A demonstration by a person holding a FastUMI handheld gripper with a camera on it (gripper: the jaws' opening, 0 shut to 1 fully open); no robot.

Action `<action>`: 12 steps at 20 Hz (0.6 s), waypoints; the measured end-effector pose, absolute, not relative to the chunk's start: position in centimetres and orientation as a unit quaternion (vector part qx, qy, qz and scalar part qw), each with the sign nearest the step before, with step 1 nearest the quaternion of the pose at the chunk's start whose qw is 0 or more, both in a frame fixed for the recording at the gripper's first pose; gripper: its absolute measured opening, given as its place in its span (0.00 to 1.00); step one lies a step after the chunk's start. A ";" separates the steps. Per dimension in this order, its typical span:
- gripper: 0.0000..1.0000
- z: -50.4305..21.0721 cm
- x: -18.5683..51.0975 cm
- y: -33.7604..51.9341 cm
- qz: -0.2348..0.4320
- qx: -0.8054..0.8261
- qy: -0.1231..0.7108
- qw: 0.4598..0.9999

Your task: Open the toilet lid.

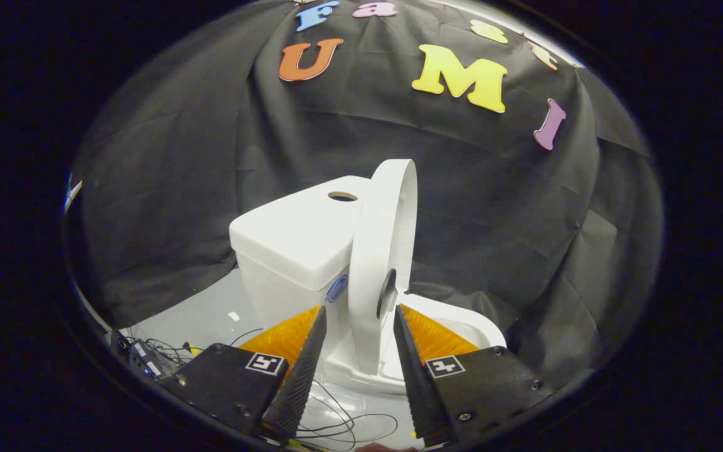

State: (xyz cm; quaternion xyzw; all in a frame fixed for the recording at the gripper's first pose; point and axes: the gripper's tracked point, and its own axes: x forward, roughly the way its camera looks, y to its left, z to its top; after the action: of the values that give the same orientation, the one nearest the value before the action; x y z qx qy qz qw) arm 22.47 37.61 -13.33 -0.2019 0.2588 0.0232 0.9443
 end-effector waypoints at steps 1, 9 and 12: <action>0.68 -13.2 21.7 37.4 0.029 -0.197 0.258 0.945; 0.71 -8.7 16.2 31.8 0.060 -0.135 0.209 0.967; 0.71 -6.6 14.7 29.0 0.070 -0.116 0.180 0.974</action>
State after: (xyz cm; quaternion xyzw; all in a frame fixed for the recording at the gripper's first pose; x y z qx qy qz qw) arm 14.69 28.96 -6.63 -0.1157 0.1800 0.0701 0.9743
